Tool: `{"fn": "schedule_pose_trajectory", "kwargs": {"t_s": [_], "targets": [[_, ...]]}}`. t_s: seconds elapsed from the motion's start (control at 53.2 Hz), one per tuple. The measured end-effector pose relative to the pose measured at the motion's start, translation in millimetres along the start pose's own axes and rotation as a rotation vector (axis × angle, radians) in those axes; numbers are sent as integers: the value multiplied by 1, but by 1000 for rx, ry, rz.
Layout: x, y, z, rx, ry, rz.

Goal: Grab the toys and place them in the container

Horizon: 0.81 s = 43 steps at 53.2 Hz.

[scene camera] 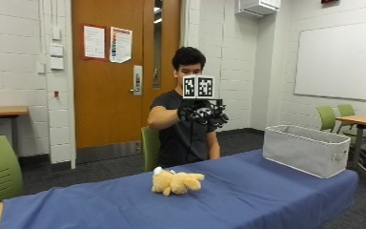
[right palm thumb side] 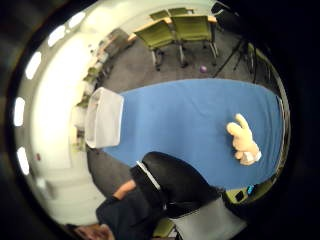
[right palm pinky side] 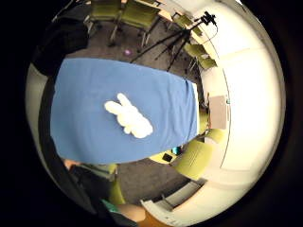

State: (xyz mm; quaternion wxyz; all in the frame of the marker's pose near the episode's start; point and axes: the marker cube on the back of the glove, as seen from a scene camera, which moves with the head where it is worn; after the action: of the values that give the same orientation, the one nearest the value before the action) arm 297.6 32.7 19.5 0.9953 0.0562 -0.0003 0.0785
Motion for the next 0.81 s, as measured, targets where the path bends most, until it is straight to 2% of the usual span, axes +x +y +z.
{"fn": "schedule_pose_trajectory", "kwargs": {"t_s": [0.15,0.263,0.433,0.809], "targets": [[36,9,45,-38,-9,36],[74,14,107,-122,-50,78],[100,18,170,-179,-97,128],[117,36,220,-241,-51,146]]}}
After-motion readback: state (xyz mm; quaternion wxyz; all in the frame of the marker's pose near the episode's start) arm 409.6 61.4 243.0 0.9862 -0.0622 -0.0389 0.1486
